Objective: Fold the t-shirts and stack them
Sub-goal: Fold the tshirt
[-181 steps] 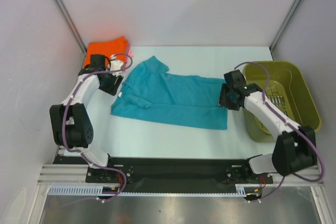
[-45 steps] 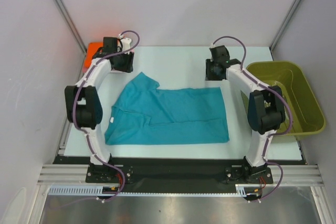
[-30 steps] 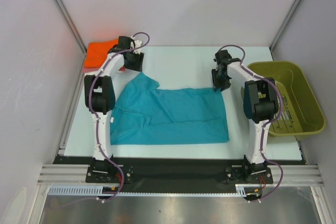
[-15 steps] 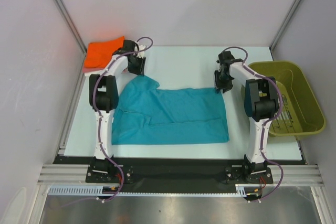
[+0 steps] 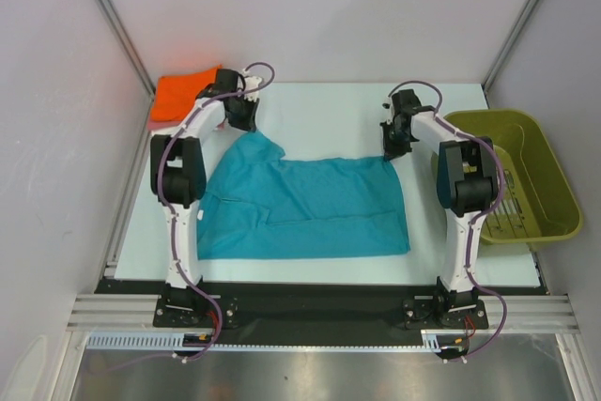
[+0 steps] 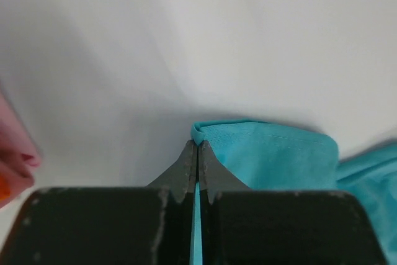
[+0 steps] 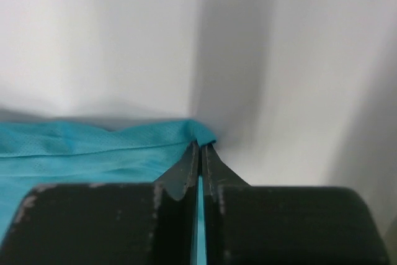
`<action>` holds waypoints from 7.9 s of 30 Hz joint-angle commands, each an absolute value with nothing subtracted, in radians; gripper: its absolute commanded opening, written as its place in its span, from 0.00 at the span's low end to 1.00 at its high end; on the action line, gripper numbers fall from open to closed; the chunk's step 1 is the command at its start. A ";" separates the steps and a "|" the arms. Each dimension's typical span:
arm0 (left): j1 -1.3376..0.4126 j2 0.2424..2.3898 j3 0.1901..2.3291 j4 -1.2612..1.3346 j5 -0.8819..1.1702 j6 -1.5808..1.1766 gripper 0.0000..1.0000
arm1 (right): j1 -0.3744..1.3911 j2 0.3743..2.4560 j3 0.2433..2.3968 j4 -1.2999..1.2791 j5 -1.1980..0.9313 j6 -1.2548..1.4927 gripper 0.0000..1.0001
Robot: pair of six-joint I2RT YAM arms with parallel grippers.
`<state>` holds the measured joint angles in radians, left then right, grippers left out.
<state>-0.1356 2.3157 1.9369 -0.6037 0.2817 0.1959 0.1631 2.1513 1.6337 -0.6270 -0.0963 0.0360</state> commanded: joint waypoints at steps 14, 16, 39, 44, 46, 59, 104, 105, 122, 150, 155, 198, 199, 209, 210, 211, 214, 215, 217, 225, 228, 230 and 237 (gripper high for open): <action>-0.127 1.734 1.490 -0.653 0.377 0.455 0.01 | 0.258 1.740 1.326 -0.607 0.035 0.103 0.00; -0.127 1.639 1.415 -0.672 0.390 0.485 0.00 | 0.276 1.660 1.235 -0.614 0.061 0.130 0.00; -0.075 1.190 0.920 -0.811 0.334 0.661 0.01 | 0.299 1.400 0.871 -0.522 0.052 0.235 0.00; -0.074 1.125 0.882 -0.873 0.336 0.666 0.00 | 0.290 1.469 0.934 -0.460 0.078 0.207 0.00; -0.072 1.100 0.867 -0.876 0.321 0.667 0.00 | 0.285 1.500 0.981 -0.445 0.086 0.187 0.00; -0.066 1.149 1.080 -0.756 0.242 0.540 0.00 | 0.218 1.703 1.212 -0.390 0.101 0.140 0.00; -0.066 1.092 0.683 -0.747 0.302 0.680 0.00 | 0.253 1.591 0.982 -0.437 0.095 0.311 0.00; -0.066 1.100 0.684 -0.744 0.302 0.681 0.00 | 0.255 1.583 0.976 -0.440 0.101 0.313 0.00; -0.066 1.135 0.707 -0.704 0.288 0.690 0.02 | 0.268 1.490 0.908 -0.560 0.120 0.356 0.27; 0.127 1.354 0.865 -0.568 0.227 0.356 0.57 | 0.937 2.175 1.755 -0.276 -0.322 0.245 0.52; 0.137 1.381 0.865 -0.557 0.244 0.336 0.57 | 0.962 2.207 1.747 -0.287 -0.301 0.279 0.44; 0.063 1.255 0.813 -0.862 0.415 0.709 0.56 | 1.026 1.873 1.336 -0.127 -0.074 0.393 0.43; 0.064 1.256 0.793 -0.823 0.388 0.694 0.56 | 1.029 1.879 1.333 -0.102 -0.069 0.408 0.43; 0.067 1.315 0.799 -0.565 0.298 0.525 0.57 | 1.065 1.954 1.301 -0.061 -0.083 0.373 0.43; 0.067 1.324 0.801 -0.552 0.285 0.509 0.57 | 1.065 1.979 1.310 -0.075 -0.074 0.380 0.36; 0.067 1.330 0.802 -0.542 0.270 0.502 0.57 | 1.063 1.988 1.328 -0.118 -0.052 0.390 0.30; 0.067 1.368 0.819 -0.511 0.212 0.469 0.57 | 1.065 1.985 1.327 -0.137 -0.041 0.393 0.13; 0.067 1.380 0.825 -0.503 0.200 0.466 0.57 | 1.066 1.976 1.319 -0.137 -0.041 0.391 0.09; 0.067 1.411 0.831 -0.489 0.192 0.456 0.57 | 1.071 1.959 1.302 -0.138 -0.048 0.379 0.03; 0.067 1.493 0.890 -0.482 0.137 0.437 0.56 | 1.092 1.917 1.246 -0.163 -0.080 0.350 0.00; 0.067 1.503 0.908 -0.479 0.121 0.440 0.56 | 1.094 1.910 1.230 -0.166 -0.090 0.347 0.01; 0.067 1.508 0.919 -0.474 0.101 0.445 0.56 | 1.091 1.911 1.229 -0.169 -0.095 0.338 0.06; 0.072 1.457 0.957 -0.544 0.169 0.457 0.56 | 1.054 1.864 1.304 -0.235 -0.118 0.302 0.49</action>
